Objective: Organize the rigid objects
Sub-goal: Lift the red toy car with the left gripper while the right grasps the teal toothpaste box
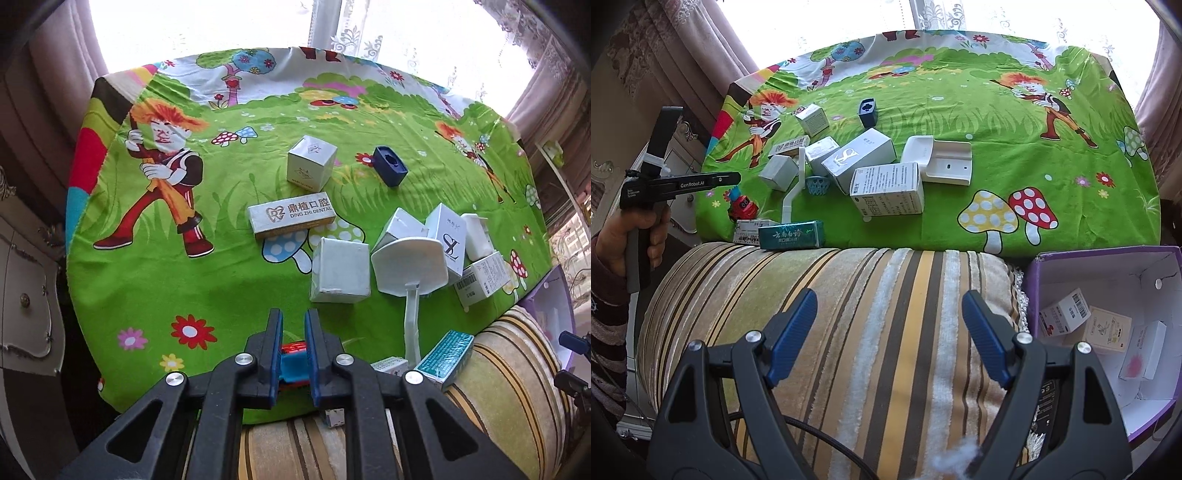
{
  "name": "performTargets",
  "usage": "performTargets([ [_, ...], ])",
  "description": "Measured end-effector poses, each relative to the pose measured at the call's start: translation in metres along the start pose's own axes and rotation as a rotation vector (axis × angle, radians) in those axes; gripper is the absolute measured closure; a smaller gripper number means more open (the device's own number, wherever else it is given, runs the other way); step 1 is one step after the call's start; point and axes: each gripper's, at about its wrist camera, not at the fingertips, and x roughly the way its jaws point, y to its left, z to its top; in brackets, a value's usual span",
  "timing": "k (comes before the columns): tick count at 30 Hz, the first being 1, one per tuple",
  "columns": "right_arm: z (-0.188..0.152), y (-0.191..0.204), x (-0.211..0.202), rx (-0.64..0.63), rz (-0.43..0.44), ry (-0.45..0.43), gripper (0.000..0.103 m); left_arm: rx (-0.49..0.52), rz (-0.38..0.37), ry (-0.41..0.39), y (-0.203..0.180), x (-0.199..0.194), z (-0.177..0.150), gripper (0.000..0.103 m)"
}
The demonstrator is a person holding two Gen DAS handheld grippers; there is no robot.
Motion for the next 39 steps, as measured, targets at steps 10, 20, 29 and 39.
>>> performTargets([
  [10, 0.009, 0.021, 0.003, -0.021, 0.059, -0.029, 0.02, -0.155, 0.005, -0.088, 0.015, -0.013, -0.026, 0.087],
  [20, 0.024, 0.06, 0.045, -0.105, 0.099, 0.063, 0.02, -0.2, 0.041, -0.148, 0.01, -0.025, -0.043, 0.058],
  [29, 0.036, 0.083, 0.073, -0.114, 0.117, 0.11, 0.015, -0.087, 0.065, -0.084, -0.011, -0.007, -0.038, 0.054],
  [39, 0.047, 0.093, 0.099, -0.102, 0.118, 0.159, 0.015, -0.126, 0.005, -0.048, 0.0, 0.013, -0.035, 0.075],
])
